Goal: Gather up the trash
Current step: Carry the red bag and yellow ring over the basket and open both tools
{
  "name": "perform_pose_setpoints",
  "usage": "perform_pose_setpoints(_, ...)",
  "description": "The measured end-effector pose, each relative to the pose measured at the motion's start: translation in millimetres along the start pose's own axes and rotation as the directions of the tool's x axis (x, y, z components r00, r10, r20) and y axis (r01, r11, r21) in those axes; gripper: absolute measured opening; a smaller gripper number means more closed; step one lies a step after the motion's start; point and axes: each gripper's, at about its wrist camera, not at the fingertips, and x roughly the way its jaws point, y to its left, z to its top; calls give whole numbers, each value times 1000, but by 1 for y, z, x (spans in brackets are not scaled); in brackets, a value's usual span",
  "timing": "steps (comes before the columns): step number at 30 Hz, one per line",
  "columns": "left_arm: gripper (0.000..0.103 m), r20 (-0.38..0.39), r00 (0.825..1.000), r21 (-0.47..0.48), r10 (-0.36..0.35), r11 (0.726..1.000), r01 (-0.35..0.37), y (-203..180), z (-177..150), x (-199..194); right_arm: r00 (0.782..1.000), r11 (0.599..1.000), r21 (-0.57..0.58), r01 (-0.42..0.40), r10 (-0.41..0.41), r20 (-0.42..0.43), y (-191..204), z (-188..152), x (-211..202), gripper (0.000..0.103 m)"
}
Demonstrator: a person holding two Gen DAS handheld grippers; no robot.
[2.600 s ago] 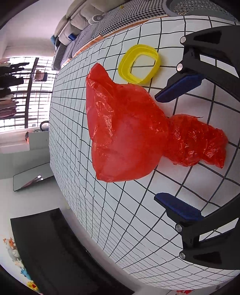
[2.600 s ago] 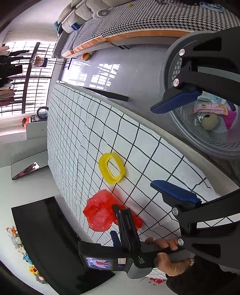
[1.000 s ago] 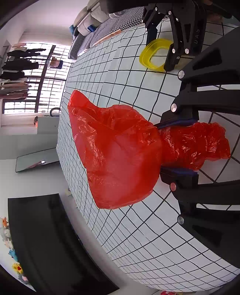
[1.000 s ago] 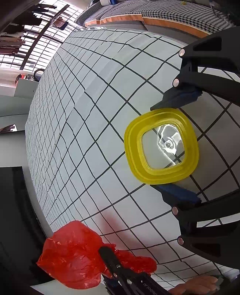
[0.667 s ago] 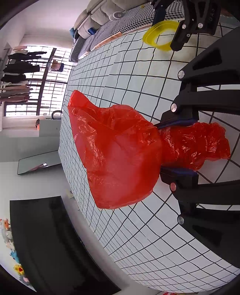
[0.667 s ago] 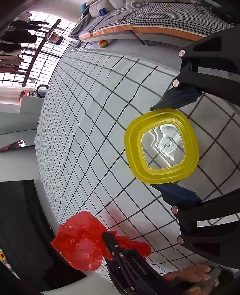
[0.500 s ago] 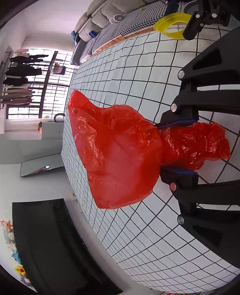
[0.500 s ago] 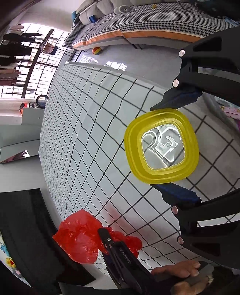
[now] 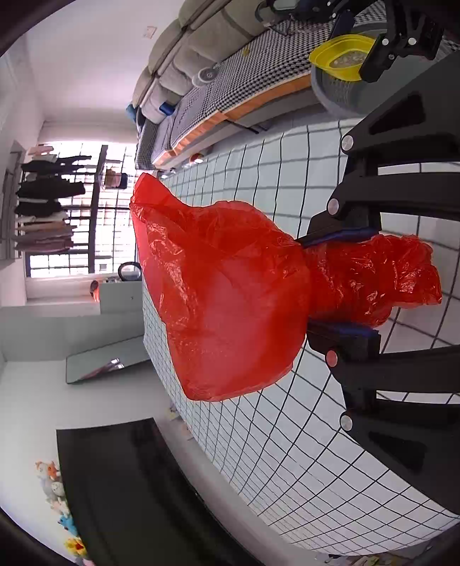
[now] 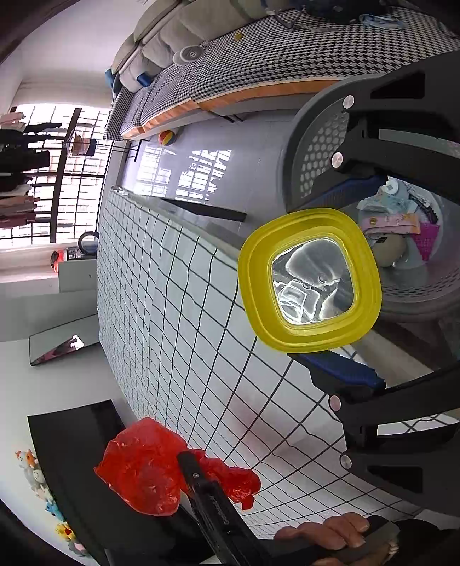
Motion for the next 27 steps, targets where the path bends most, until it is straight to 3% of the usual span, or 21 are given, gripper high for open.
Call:
perform_pose_setpoints(8,35,-12,989,51,-151,987,151,-74,-28,-50,998,995,79,57,-59,21,-46,-48,-45,70)
perform_pose_setpoints(16,35,-100,954,90,-282,953,291,-158,-54,-51,993,981,157,115,-118,12,-98,-81,-62,70)
perform_pose_setpoints(21,35,-147,948,132,-281,945,300,-186,-74,-41,991,978,157,136,-135,-17,-114,-88,-56,70)
perform_pose_setpoints(27,37,-196,942,149,-270,942,301,-194,-85,-29,991,980,154,128,-122,-50,-126,-92,-42,71)
